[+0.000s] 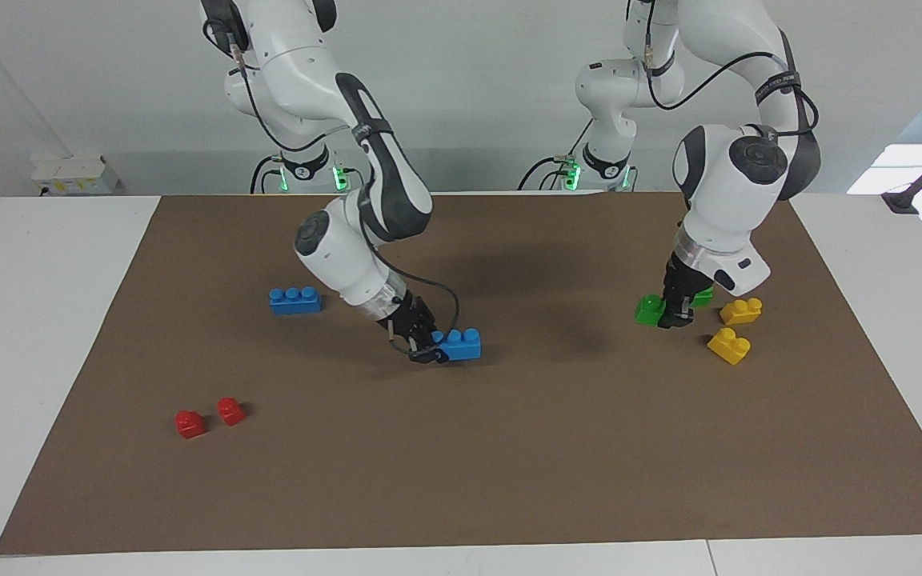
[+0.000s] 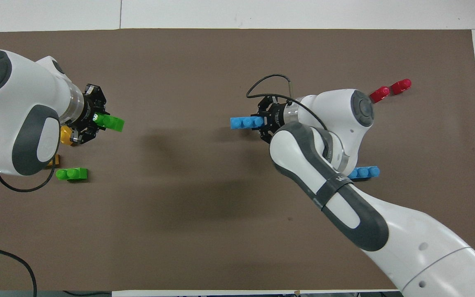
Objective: Remove green block with left arm and hold with right
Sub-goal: 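Carry the green brick toward the yellow bricks while the right gripper carries blue, then set down the green brick with the left gripper while the right gripper sets blue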
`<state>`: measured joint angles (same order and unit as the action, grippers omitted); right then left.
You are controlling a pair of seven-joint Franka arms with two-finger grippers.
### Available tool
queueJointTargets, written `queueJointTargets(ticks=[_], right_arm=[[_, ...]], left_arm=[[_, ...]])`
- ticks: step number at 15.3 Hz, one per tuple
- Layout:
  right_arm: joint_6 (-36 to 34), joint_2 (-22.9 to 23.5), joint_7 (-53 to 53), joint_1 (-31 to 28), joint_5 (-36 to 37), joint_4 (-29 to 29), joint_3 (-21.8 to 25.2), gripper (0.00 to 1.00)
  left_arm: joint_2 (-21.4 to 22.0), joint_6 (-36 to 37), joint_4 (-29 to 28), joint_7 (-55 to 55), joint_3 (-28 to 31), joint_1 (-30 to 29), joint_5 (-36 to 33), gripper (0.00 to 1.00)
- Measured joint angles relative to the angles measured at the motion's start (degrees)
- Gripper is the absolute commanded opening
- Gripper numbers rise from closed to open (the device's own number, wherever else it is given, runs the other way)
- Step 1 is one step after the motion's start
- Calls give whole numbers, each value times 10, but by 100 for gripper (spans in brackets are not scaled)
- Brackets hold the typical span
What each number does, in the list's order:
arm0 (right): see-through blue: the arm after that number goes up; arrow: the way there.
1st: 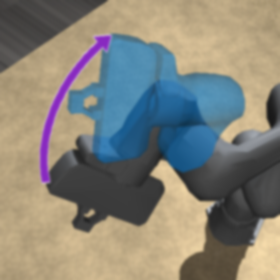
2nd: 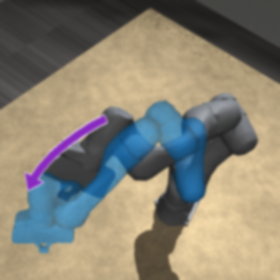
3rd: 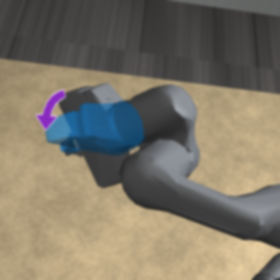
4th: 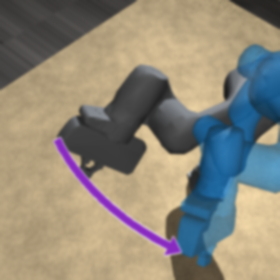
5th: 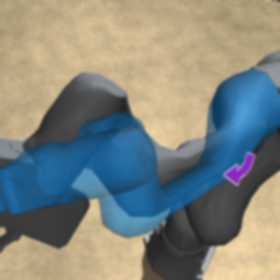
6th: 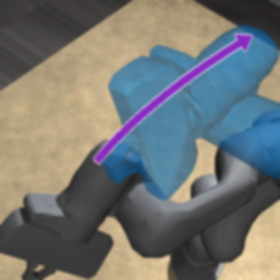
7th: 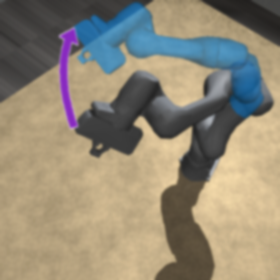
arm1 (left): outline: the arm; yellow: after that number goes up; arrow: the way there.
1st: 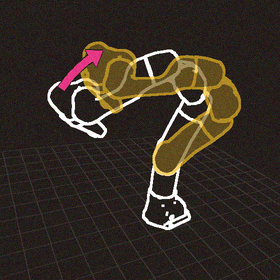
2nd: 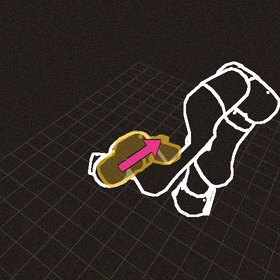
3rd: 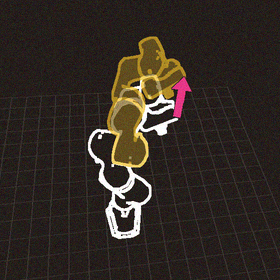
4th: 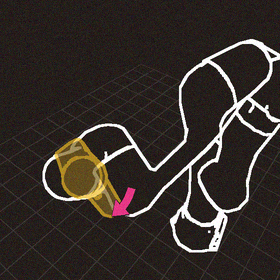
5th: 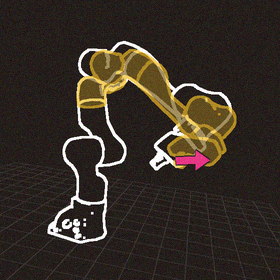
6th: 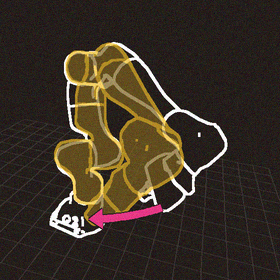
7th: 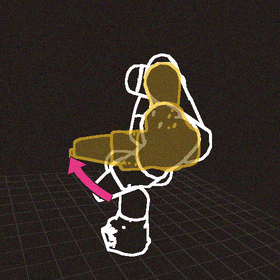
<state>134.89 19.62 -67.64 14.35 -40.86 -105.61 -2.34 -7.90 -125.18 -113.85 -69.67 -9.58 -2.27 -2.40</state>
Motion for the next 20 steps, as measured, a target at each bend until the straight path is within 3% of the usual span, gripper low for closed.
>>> queueJointTargets(ticks=[4, 7, 13, 20], right_arm=[[-116, -16, 103, -102, 1, 15, 1, 0], [-150, -14, 139, -160, 1, 13, 2, 0], [-141, 26, 182, -189, 8, 9, 2, 0], [-127, 36, 187, -233, 14, -24, 2, 0]], left_arm=[[-21, -43, -29, 113, 1, -36, 0, 0], [-39, -59, -29, 155, 1, -46, 0, 0], [-75, -79, -30, 211, 1, -55, 0, 0], [-79, -82, -30, 260, 1, -57, 0, 0]])
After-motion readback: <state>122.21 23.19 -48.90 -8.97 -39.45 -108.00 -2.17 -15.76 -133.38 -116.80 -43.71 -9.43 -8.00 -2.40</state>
